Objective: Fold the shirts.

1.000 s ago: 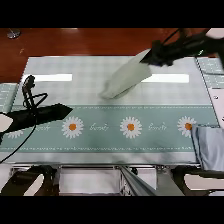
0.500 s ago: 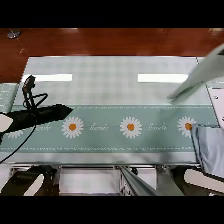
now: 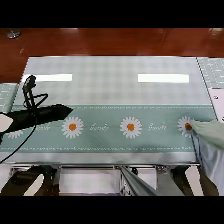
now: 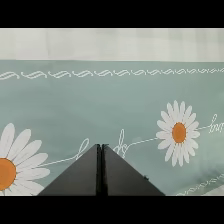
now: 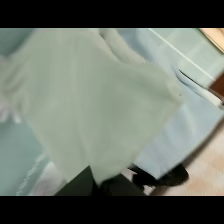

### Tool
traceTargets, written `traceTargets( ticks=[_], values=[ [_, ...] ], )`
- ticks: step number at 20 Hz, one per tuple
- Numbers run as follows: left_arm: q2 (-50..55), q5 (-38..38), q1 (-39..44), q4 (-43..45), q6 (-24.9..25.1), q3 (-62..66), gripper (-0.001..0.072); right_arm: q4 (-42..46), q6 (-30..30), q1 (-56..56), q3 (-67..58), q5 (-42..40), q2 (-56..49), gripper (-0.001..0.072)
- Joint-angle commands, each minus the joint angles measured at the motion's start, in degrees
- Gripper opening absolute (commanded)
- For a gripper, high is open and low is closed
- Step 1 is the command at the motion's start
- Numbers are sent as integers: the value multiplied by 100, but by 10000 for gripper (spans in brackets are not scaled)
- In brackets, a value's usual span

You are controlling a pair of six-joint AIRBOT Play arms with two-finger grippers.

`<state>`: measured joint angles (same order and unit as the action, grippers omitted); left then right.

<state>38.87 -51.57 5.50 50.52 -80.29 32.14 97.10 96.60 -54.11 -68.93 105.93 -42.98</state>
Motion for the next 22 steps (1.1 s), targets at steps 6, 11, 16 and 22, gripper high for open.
traceTargets(
  ticks=[6,11,16,22],
  values=[
    [345,149,-33,17,258,116,24,-232,107,-713,350,-625,-173,600],
    [1263,-122,48,234,374,1891,22,-4876,-1121,874,-1810,-2411,-1604,19],
    [2527,-146,925,1141,452,4378,22,-1961,-791,5056,-1873,-2933,-2277,19],
    [3351,-535,966,2406,-345,3449,23,-522,619,7156,-310,-3908,-3858,19]
  ],
)
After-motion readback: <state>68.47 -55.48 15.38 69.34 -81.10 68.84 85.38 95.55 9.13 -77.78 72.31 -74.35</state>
